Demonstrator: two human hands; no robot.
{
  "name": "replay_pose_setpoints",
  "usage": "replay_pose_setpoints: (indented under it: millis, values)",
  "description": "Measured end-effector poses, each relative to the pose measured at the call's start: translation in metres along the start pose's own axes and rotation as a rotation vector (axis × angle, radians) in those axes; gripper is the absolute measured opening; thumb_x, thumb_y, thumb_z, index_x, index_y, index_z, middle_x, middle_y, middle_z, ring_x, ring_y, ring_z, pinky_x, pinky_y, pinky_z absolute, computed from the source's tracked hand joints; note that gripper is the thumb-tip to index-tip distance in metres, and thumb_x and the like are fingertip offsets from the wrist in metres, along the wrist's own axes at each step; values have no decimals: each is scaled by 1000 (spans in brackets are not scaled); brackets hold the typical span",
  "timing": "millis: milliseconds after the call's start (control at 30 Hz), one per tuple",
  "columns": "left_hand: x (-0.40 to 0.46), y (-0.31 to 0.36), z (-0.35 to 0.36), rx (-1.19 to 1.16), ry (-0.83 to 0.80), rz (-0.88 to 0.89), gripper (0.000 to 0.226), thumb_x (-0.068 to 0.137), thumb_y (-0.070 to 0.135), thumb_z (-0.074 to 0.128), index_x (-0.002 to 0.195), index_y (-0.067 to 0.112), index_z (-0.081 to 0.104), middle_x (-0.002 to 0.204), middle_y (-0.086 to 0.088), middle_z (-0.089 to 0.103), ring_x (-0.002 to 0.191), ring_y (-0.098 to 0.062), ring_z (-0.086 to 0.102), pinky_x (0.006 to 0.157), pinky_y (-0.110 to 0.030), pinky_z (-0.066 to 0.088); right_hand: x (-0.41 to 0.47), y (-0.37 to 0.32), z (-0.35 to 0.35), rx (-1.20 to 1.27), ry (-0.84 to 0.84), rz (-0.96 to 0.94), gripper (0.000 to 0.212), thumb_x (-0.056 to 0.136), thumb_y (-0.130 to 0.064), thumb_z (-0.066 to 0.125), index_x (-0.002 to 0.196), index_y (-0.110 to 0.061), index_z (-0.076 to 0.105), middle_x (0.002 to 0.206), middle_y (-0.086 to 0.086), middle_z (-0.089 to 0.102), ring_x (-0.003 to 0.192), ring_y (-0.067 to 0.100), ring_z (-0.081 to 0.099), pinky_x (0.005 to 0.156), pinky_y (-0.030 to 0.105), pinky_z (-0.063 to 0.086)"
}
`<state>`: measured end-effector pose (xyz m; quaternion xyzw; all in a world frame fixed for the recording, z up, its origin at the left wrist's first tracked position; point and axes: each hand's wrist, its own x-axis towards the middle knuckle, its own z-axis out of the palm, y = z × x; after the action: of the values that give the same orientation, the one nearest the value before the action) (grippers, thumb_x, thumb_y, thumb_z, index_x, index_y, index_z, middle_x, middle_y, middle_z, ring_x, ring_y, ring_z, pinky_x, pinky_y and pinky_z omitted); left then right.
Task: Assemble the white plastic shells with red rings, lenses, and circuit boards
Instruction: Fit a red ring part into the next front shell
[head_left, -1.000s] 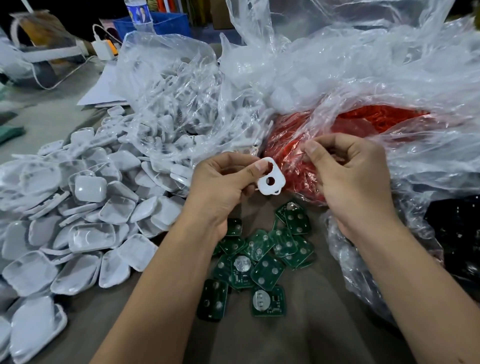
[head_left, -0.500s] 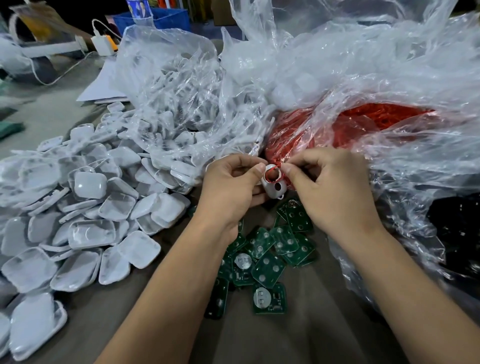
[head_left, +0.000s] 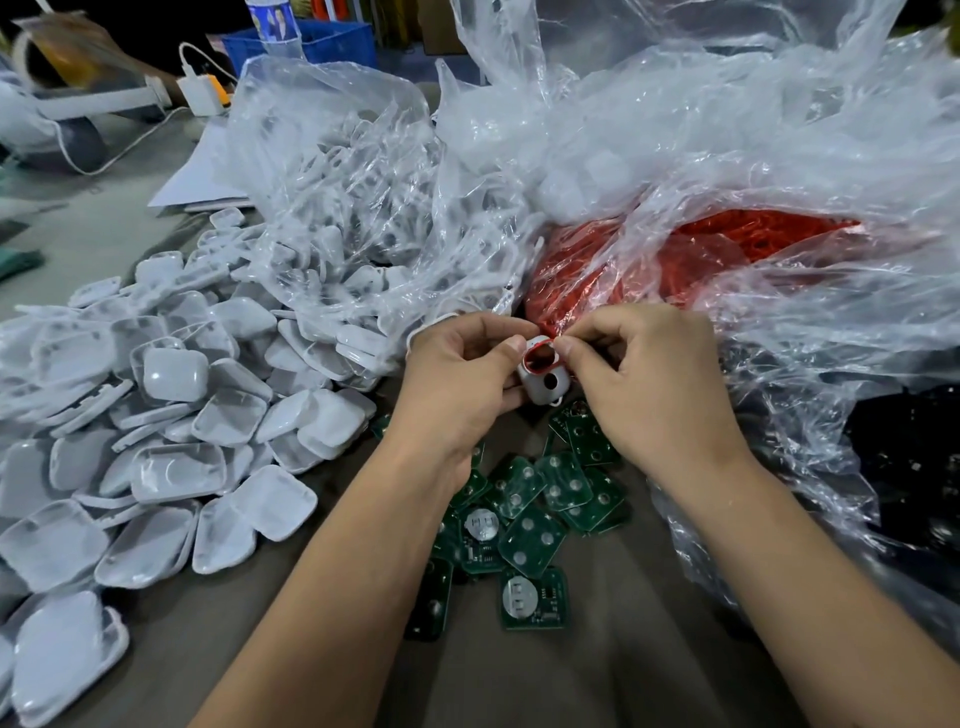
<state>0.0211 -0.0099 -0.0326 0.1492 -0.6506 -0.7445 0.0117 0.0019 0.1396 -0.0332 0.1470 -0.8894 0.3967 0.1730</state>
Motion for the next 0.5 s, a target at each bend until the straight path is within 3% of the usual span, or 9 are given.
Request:
replay_pose_setpoints:
  millis: [133,300,500]
  values:
    - [0,-1,0,3,4,3,12,100,3,63,101,4,75,102,-19,77,93,-30,77,81,-39,65,0,1,1,-34,-10,1,7,91,-20,79,85,-21,81,73,-13,70,69,-3,64,67,8,48]
    - [1,-2,1,7,21,8,13,100,3,63,97,8,75,102,-15,78,95,-28,77,85,-44,64,1,0,2,-149,-67,-44,12,95,-22,74,84,-16,76,73,-5,66,66,10,60,63,27,49]
    - [1,-1,0,7,6,8,11,98,5,67,94,11,76,103,-14,78,95,-29,77,83,-44,64,3,-1,1,-198,-97,-85,14,97,-20,70,84,-15,74,73,-2,63,65,13,56,65,31,49]
